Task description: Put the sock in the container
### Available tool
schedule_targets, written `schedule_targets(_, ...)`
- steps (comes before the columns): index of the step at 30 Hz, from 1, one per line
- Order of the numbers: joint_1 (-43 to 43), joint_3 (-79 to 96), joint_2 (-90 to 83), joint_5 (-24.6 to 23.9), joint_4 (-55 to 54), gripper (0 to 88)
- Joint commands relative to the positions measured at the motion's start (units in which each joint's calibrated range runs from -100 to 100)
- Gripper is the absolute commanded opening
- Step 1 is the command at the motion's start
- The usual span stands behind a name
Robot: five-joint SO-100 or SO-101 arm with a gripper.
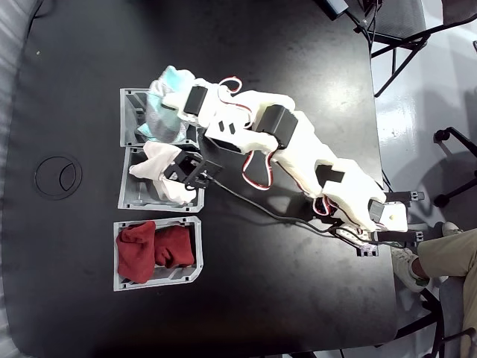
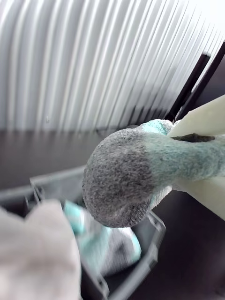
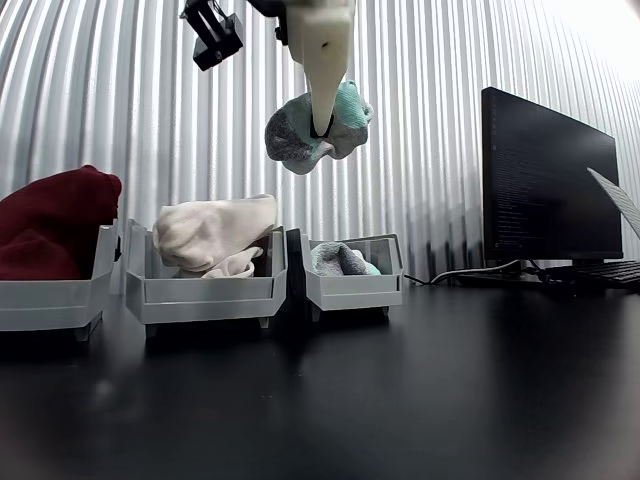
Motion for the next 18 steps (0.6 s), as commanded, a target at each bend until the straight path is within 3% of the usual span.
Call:
schedule_targets(1,0.2,-5.3,1.3,-0.1,-6.4,1.3)
schedule_targets(8,1.6,-4.9,4.1,0.2,-12.1,1.3)
schedule_targets(18,1.6,-5.0,10.3,0.2,-12.1,1.4)
